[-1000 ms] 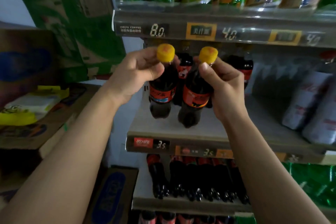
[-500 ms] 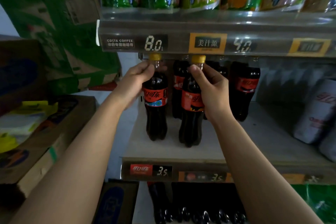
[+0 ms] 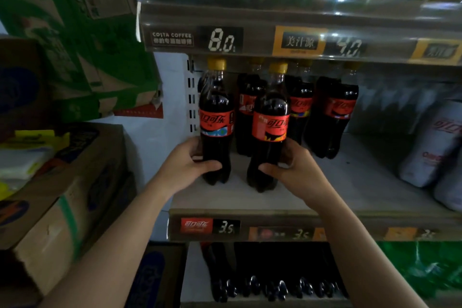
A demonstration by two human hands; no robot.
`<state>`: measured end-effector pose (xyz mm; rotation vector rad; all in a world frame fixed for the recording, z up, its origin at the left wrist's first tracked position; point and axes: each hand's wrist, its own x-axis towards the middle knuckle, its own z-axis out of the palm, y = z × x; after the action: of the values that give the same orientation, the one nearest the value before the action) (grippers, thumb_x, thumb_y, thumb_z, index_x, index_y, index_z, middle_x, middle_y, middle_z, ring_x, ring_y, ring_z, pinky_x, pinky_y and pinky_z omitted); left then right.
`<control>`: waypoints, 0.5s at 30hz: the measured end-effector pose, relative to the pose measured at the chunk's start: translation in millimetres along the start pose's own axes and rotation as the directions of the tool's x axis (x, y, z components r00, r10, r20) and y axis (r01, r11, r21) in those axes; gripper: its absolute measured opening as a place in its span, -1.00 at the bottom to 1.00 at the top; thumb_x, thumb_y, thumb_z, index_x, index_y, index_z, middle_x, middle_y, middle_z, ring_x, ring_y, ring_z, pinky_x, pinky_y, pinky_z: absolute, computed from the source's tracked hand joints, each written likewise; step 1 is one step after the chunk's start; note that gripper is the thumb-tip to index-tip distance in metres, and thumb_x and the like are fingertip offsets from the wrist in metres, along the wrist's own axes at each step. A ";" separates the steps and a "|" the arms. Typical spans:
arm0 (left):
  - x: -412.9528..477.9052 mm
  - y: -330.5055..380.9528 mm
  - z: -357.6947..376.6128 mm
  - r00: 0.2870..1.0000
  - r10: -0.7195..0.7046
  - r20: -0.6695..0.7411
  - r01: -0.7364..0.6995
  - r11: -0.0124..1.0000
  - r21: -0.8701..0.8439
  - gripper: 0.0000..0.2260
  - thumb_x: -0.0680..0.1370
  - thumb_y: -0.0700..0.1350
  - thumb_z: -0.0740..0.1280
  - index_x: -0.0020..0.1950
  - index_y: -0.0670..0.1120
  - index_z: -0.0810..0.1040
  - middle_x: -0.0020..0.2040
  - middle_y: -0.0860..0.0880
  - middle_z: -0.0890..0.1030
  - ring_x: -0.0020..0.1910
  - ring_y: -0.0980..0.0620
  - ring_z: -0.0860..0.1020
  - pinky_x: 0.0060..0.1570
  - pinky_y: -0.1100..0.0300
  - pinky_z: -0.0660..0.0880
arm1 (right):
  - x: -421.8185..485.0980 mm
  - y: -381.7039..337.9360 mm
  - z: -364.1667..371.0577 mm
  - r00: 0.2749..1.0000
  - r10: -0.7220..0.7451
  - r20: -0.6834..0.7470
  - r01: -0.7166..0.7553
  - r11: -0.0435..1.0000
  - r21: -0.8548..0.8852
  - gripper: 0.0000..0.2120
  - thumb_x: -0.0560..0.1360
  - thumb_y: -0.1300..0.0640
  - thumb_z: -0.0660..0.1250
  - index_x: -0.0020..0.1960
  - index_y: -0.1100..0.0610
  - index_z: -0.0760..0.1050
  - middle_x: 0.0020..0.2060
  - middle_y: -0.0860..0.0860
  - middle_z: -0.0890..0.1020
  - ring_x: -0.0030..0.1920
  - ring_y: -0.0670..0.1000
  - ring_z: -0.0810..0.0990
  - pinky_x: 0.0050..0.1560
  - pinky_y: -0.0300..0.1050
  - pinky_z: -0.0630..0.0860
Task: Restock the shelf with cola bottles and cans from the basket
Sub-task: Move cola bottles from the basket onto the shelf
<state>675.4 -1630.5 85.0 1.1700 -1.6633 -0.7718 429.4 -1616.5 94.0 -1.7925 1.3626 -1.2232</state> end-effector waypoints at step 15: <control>17.1 -14.4 7.4 0.975 0.048 -0.217 -0.030 0.996 0.086 -0.47 0.34 -0.07 0.57 0.25 -0.07 0.49 0.05 0.06 0.58 0.05 0.13 0.54 -0.09 0.44 0.39 | 29.1 2.9 34.2 0.981 -0.044 -0.191 0.036 0.998 -0.043 -0.41 0.37 0.12 0.54 0.34 0.08 0.44 0.16 -0.04 0.63 0.21 -0.01 0.58 0.14 -0.13 0.49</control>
<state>671.7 -1651.7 75.4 1.2295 -1.5415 -0.5328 460.9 -1647.7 86.7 -1.7740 1.4718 -1.4315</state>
